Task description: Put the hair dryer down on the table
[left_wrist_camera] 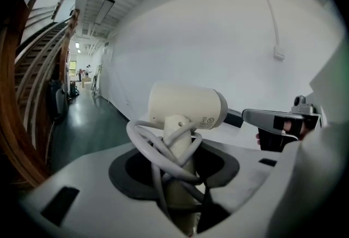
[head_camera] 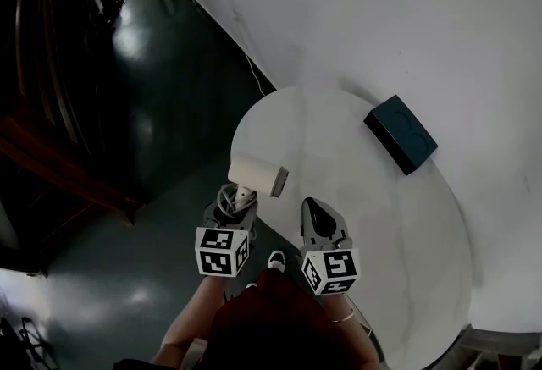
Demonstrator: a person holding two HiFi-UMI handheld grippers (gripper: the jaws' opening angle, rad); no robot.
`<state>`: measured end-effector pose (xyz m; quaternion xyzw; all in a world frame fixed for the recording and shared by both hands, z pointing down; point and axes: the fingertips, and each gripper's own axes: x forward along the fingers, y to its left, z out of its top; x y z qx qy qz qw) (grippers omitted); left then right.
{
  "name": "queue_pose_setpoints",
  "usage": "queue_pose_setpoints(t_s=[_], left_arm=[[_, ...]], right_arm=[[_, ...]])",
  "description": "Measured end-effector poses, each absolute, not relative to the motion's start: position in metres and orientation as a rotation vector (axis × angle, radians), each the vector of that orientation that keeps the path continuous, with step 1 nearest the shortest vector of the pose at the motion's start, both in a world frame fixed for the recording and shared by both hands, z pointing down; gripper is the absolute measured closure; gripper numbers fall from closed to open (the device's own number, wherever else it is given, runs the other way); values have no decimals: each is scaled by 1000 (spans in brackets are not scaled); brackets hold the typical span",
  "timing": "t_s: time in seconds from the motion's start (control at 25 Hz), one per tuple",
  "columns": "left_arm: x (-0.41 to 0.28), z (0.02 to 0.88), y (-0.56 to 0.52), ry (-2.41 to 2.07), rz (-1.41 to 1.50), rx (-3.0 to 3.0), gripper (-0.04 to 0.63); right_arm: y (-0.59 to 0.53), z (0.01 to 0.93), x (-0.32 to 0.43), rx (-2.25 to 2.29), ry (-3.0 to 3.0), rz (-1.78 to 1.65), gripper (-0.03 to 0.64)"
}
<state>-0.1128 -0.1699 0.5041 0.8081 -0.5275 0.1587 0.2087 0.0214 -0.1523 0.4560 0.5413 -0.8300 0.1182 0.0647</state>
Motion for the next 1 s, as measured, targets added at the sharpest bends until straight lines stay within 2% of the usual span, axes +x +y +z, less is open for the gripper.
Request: queue_pose_setpoints(t_s=[1.0], left_arm=[[-69,539,-275,-1421,594,2224,391]], right_arm=[[-250,487,49,1580,-2502,442,601]])
